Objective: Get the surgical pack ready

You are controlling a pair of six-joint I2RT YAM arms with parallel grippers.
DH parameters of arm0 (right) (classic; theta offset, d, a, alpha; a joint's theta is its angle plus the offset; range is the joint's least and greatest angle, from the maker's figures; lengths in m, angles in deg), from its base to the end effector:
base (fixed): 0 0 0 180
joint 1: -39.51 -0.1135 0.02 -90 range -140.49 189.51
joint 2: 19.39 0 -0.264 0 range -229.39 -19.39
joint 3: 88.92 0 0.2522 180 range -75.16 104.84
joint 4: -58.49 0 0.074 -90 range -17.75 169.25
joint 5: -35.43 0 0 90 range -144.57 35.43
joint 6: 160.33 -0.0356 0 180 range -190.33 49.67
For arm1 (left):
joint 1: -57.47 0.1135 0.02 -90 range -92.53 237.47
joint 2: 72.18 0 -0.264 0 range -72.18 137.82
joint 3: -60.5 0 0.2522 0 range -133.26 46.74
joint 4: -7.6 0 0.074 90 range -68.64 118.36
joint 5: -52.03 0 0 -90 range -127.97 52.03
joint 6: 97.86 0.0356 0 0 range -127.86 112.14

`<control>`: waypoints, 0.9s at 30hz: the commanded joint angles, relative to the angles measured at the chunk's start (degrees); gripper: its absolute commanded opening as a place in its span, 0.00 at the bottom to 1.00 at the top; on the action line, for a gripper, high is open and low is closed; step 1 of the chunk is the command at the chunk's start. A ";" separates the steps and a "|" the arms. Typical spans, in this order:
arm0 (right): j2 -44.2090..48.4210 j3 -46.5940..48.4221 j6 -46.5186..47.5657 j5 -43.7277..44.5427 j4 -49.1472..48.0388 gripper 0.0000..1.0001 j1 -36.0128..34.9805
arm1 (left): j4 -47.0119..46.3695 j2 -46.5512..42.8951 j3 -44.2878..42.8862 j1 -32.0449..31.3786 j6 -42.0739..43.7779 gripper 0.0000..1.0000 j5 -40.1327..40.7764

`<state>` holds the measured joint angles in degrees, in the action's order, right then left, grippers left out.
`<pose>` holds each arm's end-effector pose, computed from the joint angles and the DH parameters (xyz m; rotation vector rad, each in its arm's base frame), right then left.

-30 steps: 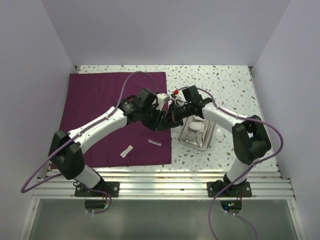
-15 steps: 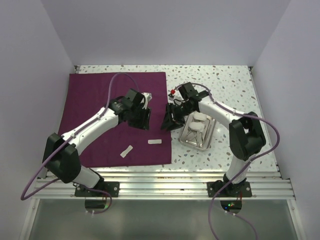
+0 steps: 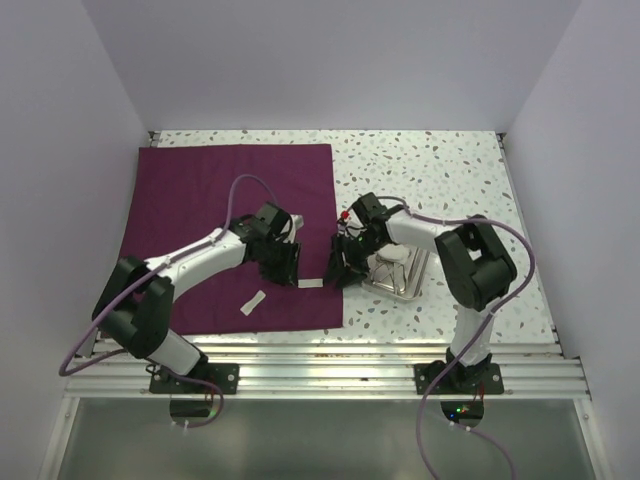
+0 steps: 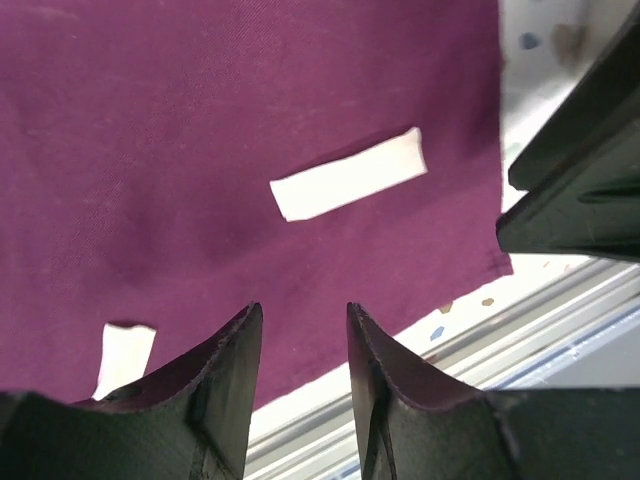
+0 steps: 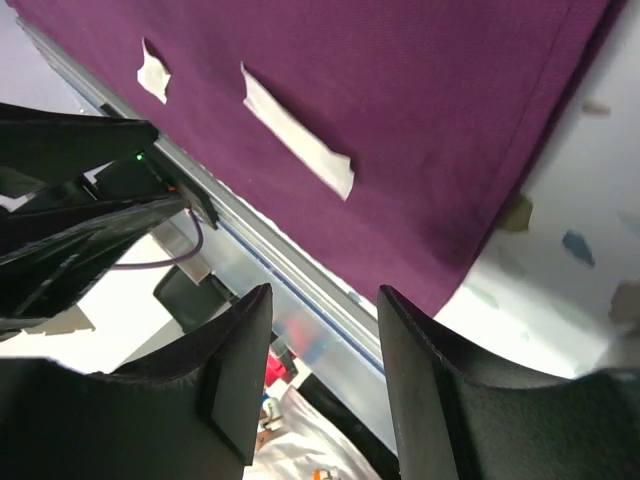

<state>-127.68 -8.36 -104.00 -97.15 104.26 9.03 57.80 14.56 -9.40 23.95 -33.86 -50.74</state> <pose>0.2933 0.2006 0.1507 0.0791 -2.7654 -1.1247 0.2364 -0.1660 0.2039 0.2515 2.8394 -0.5641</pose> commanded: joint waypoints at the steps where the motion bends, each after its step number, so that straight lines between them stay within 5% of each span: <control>1: -1.22 0.25 -1.84 -1.89 -6.51 0.50 -0.19 | -5.94 2.38 0.86 0.03 -0.90 0.42 -2.25; 27: -7.55 3.42 -5.53 3.03 -9.77 0.35 -2.48 | -8.15 9.24 -0.55 0.38 2.00 0.41 -1.99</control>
<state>-134.56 -6.78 -108.54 -95.84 95.69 7.22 51.84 23.61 -8.76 23.99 -33.16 -51.51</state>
